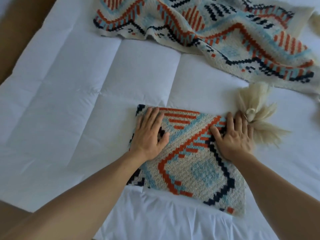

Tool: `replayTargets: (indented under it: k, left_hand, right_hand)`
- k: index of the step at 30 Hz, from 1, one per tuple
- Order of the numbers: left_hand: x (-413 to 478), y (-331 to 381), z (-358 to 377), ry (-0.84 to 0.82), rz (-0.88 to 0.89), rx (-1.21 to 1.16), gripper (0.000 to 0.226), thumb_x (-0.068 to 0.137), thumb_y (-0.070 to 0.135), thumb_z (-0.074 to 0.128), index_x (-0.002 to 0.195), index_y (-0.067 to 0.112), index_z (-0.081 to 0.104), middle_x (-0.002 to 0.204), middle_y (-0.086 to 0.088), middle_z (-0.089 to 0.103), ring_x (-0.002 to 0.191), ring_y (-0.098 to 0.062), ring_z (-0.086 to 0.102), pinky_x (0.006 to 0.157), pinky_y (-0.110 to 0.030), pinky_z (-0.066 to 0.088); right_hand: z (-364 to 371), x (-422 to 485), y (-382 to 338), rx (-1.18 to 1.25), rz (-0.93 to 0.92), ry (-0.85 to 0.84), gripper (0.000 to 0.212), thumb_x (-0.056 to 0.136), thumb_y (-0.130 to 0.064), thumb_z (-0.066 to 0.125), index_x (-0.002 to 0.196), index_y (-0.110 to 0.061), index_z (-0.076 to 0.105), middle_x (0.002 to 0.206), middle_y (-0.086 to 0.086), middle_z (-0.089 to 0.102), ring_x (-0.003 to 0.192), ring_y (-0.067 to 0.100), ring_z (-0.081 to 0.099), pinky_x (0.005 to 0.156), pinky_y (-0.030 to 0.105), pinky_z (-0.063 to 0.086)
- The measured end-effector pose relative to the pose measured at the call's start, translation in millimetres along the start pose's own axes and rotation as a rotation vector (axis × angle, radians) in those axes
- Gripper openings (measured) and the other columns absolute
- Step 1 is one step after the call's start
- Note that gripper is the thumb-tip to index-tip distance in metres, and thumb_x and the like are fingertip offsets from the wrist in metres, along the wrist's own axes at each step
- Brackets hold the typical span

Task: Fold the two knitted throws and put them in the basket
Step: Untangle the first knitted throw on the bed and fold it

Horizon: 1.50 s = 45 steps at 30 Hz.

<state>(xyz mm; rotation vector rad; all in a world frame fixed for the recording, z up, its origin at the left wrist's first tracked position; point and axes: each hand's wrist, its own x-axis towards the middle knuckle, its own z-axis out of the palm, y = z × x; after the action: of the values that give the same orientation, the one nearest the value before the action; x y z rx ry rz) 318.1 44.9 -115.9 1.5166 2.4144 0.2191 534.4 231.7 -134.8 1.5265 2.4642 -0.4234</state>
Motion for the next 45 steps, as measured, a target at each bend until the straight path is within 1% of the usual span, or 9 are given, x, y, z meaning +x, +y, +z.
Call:
replayTargets:
  k: [5, 11, 14, 18, 27, 29, 36, 40, 45]
  left_hand:
    - [35, -25, -53, -0.042, 0.006, -0.055, 0.062, 0.097, 0.045, 0.042, 0.149, 0.014, 0.033, 0.155, -0.004, 0.036, 0.144, -0.021, 0.03, 0.119, -0.04, 0.022]
    - [86, -30, -104, -0.446, 0.035, -0.152, 0.045, 0.082, 0.036, 0.072, 0.122, 0.017, 0.063, 0.118, 0.002, 0.064, 0.106, -0.017, 0.059, 0.091, -0.032, 0.048]
    - [99, -27, -111, -0.534, 0.066, -0.206, 0.026, 0.077, 0.03, 0.077, 0.1, 0.023, 0.067, 0.097, 0.008, 0.065, 0.088, -0.012, 0.061, 0.073, -0.026, 0.047]
    - [104, -21, -110, -0.532, 0.202, -0.21, 0.019, 0.075, 0.024, 0.078, 0.084, 0.032, 0.063, 0.097, 0.01, 0.062, 0.092, -0.015, 0.058, 0.078, -0.032, 0.048]
    - [101, -35, -111, -0.587, 0.166, -0.133, 0.032, 0.078, 0.043, 0.075, 0.104, 0.032, 0.059, 0.101, 0.005, 0.061, 0.095, -0.015, 0.059, 0.085, -0.035, 0.05]
    - [102, -38, -111, -0.599, 0.187, -0.001, 0.025, 0.08, 0.052, 0.07, 0.084, 0.03, 0.059, 0.091, -0.003, 0.055, 0.084, -0.017, 0.053, 0.071, -0.031, 0.042]
    - [103, -51, -104, -0.544, 0.062, -0.148, 0.093, 0.049, 0.097, 0.046, 0.066, 0.006, 0.049, 0.074, -0.006, 0.038, 0.074, -0.02, 0.043, 0.062, -0.03, 0.028]
    - [104, -55, -99, -0.647, 0.028, -0.182, 0.057, 0.075, 0.064, 0.068, 0.095, 0.01, 0.062, 0.109, 0.0, 0.051, 0.112, -0.017, 0.043, 0.093, -0.031, 0.039]
    - [96, -57, -102, -0.663, -0.019, -0.44, 0.049, 0.068, 0.052, 0.081, 0.101, 0.016, 0.071, 0.122, -0.003, 0.061, 0.111, -0.017, 0.057, 0.087, -0.017, 0.044]
  right_hand:
    - [-30, -6, -34, -0.069, -0.238, 0.175, 0.083, 0.091, -0.073, 0.015, 0.154, -0.019, 0.025, 0.161, 0.004, 0.026, 0.152, 0.02, 0.008, 0.121, 0.047, -0.011]
    - [-51, 10, -72, 0.07, -0.482, -0.011, 0.067, 0.091, -0.066, 0.041, 0.14, -0.02, 0.048, 0.126, 0.0, 0.062, 0.117, 0.021, 0.054, 0.108, 0.041, 0.037]
    - [-59, 11, -66, 0.113, -0.487, -0.039, 0.065, 0.085, -0.067, 0.047, 0.132, -0.022, 0.055, 0.114, -0.003, 0.062, 0.108, 0.018, 0.055, 0.099, 0.038, 0.044]
    - [-65, 14, -60, 0.064, -0.481, -0.017, 0.058, 0.084, -0.066, 0.057, 0.122, -0.022, 0.06, 0.111, -0.003, 0.061, 0.107, 0.018, 0.052, 0.093, 0.035, 0.041]
    - [-52, 16, -50, 0.105, -0.552, 0.122, 0.052, 0.073, -0.064, 0.061, 0.089, -0.015, 0.063, 0.089, -0.002, 0.059, 0.082, 0.019, 0.052, 0.075, 0.037, 0.049]
    - [-52, 17, -48, 0.116, -0.55, 0.111, 0.049, 0.073, -0.063, 0.063, 0.086, -0.016, 0.06, 0.083, -0.005, 0.058, 0.078, 0.017, 0.05, 0.076, 0.037, 0.048]
    - [-60, 20, -43, 0.12, -0.471, 0.083, 0.058, 0.078, -0.074, 0.055, 0.096, -0.019, 0.058, 0.075, -0.008, 0.058, 0.068, 0.014, 0.051, 0.076, 0.03, 0.041]
    - [-56, 30, -37, 0.012, -0.477, 0.054, 0.075, 0.075, -0.088, 0.017, 0.075, -0.021, 0.051, 0.063, -0.01, 0.051, 0.063, 0.015, 0.051, 0.082, 0.036, 0.045]
    - [-62, 32, -36, 0.044, -0.455, -0.011, 0.077, 0.073, -0.086, 0.024, 0.085, -0.017, 0.054, 0.071, -0.002, 0.058, 0.07, 0.02, 0.057, 0.073, 0.03, 0.037]
